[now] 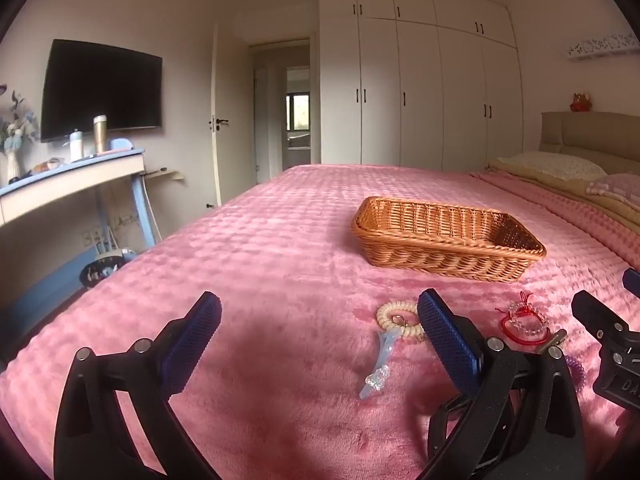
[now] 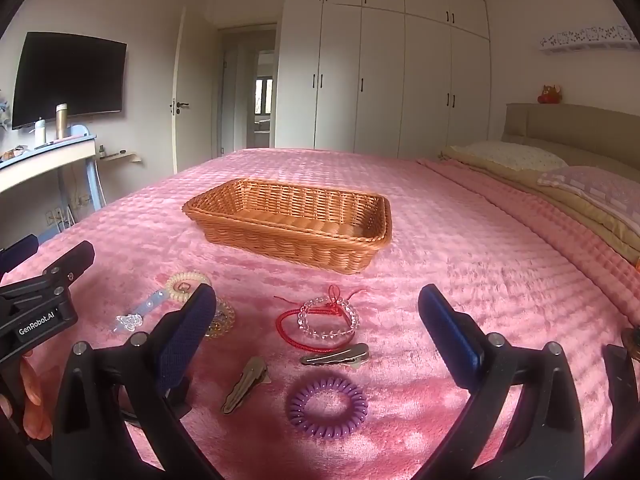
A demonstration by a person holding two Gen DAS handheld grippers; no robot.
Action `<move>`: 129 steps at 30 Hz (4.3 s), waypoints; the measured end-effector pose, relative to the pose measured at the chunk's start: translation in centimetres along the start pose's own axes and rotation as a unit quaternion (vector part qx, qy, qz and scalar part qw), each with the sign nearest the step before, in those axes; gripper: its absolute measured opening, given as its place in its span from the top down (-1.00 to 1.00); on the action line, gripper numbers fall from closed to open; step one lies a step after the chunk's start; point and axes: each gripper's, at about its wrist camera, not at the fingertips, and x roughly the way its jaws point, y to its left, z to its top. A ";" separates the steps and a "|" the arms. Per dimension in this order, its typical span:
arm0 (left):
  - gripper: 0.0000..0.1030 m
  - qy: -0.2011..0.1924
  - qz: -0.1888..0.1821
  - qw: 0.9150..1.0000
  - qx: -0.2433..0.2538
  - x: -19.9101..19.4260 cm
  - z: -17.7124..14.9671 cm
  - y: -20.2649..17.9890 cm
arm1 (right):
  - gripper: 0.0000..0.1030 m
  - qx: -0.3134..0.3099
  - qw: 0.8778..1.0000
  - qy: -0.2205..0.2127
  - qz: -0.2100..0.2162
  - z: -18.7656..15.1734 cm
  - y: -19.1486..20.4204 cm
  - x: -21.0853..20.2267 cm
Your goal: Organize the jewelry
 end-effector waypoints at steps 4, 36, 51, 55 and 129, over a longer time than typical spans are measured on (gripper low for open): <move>-0.85 -0.002 0.002 1.000 0.002 -0.3 -0.2 -0.5 | -0.88 0.000 1.000 0.000 0.001 0.1 0.0 -0.1; -0.85 -0.001 0.002 1.000 0.001 -0.3 -0.3 -0.6 | -0.88 -0.001 1.000 -0.003 0.002 0.0 0.3 0.0; -0.85 0.004 -0.005 1.000 -0.004 -0.2 -0.2 -0.4 | -0.88 0.006 1.000 -0.003 -0.005 0.0 0.0 0.0; -0.85 0.042 -0.055 0.996 -0.053 1.2 0.1 1.6 | -0.88 0.026 1.000 0.008 -0.009 0.1 -1.0 0.3; 0.89 0.134 -0.257 0.957 0.031 12.9 10.9 -7.7 | 0.81 0.010 0.987 0.144 0.073 12.0 -3.8 16.1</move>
